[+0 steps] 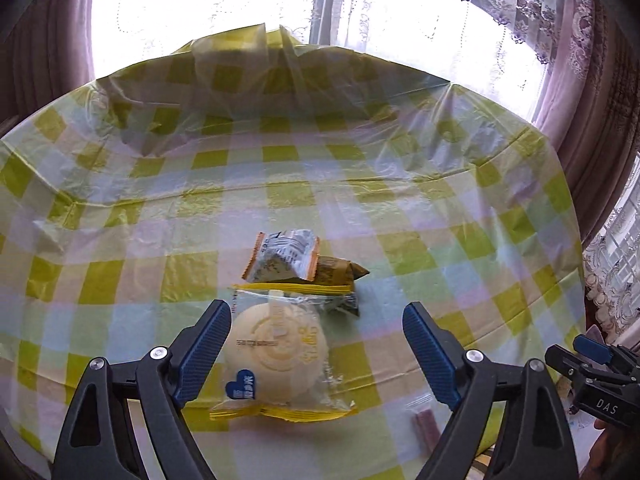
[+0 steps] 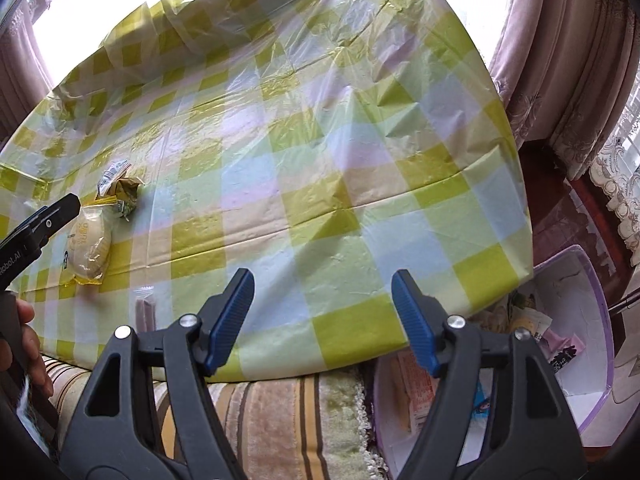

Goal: Organize snacks
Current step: 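Move both tools back over the remaining snacks on the table, then grasp the round bun bag with the left tool while the right tool grasps the white-orange snack bag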

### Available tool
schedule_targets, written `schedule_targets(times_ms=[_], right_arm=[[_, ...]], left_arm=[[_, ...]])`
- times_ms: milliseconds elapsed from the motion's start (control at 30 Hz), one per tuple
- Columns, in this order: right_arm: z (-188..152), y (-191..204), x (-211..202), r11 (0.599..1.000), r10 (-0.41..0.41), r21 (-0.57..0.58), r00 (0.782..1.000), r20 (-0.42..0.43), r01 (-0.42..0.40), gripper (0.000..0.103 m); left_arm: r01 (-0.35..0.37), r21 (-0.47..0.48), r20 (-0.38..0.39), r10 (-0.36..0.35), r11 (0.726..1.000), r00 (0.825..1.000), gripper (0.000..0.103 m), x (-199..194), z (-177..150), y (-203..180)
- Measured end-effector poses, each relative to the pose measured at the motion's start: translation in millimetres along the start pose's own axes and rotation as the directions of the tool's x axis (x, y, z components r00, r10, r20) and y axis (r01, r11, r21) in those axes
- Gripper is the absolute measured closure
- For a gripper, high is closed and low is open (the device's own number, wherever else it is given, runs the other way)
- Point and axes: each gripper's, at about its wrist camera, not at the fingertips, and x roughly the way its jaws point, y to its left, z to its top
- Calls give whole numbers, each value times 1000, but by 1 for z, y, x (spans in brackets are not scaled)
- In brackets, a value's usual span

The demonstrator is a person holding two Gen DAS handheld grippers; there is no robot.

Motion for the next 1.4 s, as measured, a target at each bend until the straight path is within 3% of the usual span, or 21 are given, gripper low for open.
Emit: schedule_targets(times_ms=[300, 533, 633, 700, 933, 1100, 1400], right_arm=[[15, 33, 6, 998, 47, -50, 999, 14, -47, 29], [27, 62, 12, 993, 78, -96, 997, 20, -76, 27], [34, 78, 17, 989, 100, -115, 995, 27, -97, 26], [39, 90, 20, 986, 115, -128, 993, 35, -110, 26], [63, 134, 29, 969, 167, -193, 985, 52, -154, 23], [77, 172, 43, 952, 194, -249, 980, 35, -179, 21], [80, 229, 85, 912, 172, -371, 984, -38, -174, 21]], left_arm=[[0, -39, -113, -5, 999, 994, 3, 26, -8, 31], [23, -22, -176, -26, 999, 984, 4, 43, -12, 30], [24, -3, -191, -25, 1000, 981, 15, 49, -12, 29], [56, -14, -200, -58, 998, 978, 32, 52, -13, 30], [49, -65, -182, -60, 997, 981, 35, 49, -15, 44], [-6, -116, -168, -14, 993, 986, 36, 42, -17, 65], [-30, -200, -150, -1, 979, 989, 36, 31, -26, 98]])
